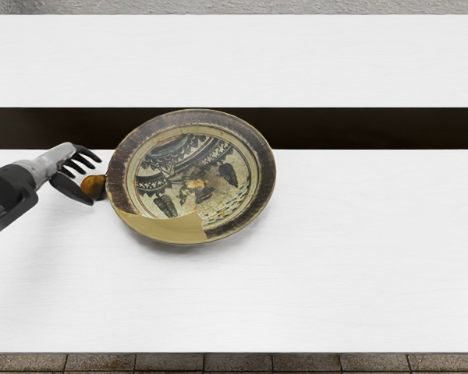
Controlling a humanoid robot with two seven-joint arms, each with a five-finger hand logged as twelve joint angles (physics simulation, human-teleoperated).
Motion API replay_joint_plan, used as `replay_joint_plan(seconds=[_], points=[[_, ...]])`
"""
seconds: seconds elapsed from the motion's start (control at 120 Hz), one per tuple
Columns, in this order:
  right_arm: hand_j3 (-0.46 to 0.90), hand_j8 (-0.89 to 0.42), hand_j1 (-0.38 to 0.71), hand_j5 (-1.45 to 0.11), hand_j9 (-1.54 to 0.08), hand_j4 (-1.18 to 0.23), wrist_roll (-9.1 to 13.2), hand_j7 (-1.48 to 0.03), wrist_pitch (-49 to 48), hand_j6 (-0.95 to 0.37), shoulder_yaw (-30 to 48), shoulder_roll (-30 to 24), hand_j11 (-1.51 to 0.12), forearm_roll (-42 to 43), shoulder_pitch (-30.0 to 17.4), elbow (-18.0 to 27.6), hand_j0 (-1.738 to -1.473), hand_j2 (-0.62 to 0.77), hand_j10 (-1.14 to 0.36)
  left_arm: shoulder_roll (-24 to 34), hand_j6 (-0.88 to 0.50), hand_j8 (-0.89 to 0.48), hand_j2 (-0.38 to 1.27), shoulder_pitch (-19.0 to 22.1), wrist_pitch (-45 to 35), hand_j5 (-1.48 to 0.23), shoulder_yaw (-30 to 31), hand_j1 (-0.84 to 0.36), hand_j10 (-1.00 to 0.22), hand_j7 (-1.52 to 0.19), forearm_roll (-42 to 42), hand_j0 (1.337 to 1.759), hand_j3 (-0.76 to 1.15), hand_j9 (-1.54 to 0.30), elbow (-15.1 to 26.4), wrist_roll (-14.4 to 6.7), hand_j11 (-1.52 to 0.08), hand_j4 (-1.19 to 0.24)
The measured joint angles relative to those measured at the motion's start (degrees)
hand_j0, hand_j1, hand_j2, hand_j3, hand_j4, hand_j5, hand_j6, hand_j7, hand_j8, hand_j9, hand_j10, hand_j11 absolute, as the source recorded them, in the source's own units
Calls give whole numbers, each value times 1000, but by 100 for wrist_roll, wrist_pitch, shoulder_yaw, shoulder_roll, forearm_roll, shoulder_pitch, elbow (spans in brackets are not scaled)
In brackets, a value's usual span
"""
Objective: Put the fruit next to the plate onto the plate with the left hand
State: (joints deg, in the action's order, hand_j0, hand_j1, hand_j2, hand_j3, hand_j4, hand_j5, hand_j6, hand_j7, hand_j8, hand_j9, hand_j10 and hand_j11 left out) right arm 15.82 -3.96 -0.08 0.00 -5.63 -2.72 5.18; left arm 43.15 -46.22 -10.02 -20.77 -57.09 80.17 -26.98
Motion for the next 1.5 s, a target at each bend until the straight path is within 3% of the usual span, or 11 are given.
replay_joint_plan(seconds=[1.5], points=[[0, 0, -349, 0, 0, 0, 0, 0, 0, -1, 0, 0, 0, 0, -1, -8, -1658, 0, 0, -105, -492, -492, 123, -1, 0, -637, 3, -230, -491, -637, 0, 1658, 0, -637, -96, -90, -637, -491]])
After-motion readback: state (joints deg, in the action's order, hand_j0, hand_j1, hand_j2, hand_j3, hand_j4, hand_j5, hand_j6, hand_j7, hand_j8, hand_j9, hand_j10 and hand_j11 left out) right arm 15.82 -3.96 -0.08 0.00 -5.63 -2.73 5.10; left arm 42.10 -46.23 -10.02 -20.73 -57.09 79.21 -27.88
